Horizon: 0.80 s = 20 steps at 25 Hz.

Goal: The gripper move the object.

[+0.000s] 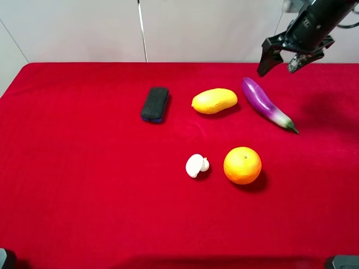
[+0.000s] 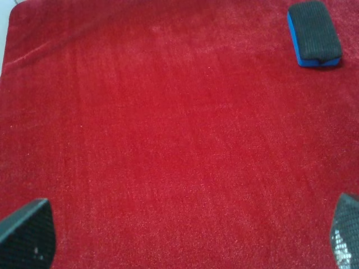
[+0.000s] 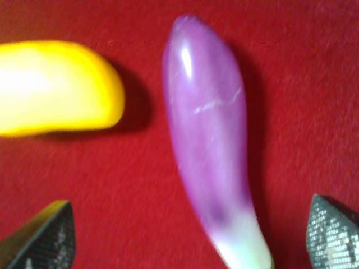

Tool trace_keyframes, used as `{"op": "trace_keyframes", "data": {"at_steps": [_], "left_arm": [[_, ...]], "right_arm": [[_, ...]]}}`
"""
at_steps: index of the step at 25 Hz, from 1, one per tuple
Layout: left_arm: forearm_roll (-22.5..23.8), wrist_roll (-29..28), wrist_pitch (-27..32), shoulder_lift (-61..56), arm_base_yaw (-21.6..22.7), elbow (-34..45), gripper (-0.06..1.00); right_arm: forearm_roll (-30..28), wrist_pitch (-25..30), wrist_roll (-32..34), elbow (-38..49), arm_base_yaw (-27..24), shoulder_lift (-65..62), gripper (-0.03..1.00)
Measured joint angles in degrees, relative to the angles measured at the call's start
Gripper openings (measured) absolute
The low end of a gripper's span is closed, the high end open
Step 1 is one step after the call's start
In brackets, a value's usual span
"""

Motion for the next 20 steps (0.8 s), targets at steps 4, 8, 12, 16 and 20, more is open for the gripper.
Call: {"op": "trace_keyframes", "data": {"at_steps": [4, 8, 12, 16, 20], "left_arm": [[0.0, 0.0, 0.0, 0.0, 0.0, 0.0, 0.98], [0.0, 0.0, 0.0, 0.0, 0.0, 0.0, 0.98], [0.0, 0.0, 0.0, 0.0, 0.0, 0.0, 0.98], [0.0, 0.0, 0.0, 0.0, 0.0, 0.0, 0.98], [0.0, 0.0, 0.0, 0.0, 0.0, 0.0, 0.98]], "right_arm": [[0.0, 5.92, 0.0, 0.0, 0.0, -3.21, 0.63], [0.0, 11.52, 0.94, 0.0, 0.0, -5.72, 0.68], [0.0, 12.67, 2.45, 0.52, 0.0, -7.97, 0.69], [0.05, 12.95, 3.36, 2.89, 0.0, -12.06, 0.69], [-0.01, 13.02, 4.73, 6.15, 0.0, -17.63, 0.69]]}}
